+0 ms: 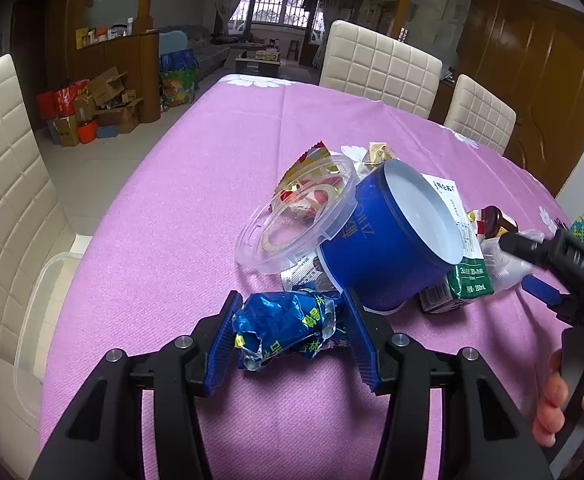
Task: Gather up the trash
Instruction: 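Grasp the blue candy wrapper with the left tool while the right tool approaches the clear cup stack, then lift the clear cup stack with the right tool while the left tool carries the wrapper, then drop the wrapper and cup stack into the clear bin with both tools, then grasp the clear plastic lid with the left tool while the right tool approaches the milk carton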
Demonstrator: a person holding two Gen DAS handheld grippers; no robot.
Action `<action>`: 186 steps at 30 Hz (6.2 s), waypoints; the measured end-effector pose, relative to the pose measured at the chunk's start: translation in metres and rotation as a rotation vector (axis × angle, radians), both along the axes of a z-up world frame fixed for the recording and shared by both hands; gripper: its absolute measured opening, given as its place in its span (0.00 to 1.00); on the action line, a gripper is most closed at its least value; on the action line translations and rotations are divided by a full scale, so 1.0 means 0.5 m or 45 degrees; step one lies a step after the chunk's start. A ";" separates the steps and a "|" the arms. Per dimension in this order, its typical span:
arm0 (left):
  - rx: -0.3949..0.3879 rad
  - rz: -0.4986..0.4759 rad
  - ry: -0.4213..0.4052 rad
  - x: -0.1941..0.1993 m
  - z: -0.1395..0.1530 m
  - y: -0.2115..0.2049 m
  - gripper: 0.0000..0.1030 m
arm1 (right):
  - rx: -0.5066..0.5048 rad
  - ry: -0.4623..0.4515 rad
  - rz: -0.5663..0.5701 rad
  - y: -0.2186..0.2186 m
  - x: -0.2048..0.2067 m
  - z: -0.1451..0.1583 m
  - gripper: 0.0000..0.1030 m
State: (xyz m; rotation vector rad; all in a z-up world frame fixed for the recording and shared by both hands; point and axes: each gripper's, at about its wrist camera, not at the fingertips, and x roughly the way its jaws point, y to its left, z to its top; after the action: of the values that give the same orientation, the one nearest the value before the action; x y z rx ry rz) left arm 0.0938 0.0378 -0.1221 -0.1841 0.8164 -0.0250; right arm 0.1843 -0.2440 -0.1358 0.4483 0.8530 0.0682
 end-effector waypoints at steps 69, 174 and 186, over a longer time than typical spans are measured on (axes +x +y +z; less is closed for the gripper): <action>0.033 0.100 -0.395 -0.221 0.180 0.062 0.48 | -0.384 -0.339 0.354 0.154 -0.219 0.150 0.43; 0.355 -0.090 -0.122 0.017 0.037 0.007 0.90 | -0.373 -0.093 0.428 0.169 -0.053 -0.006 0.76; 0.339 -0.124 -0.076 0.073 0.009 0.003 0.62 | -0.384 -0.058 0.443 0.181 -0.019 -0.032 0.52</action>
State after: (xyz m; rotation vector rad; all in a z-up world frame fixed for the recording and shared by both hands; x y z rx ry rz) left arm 0.1305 0.0392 -0.1177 0.1071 0.7608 -0.0132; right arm 0.1750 -0.1536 -0.1517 0.0123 0.8725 0.2657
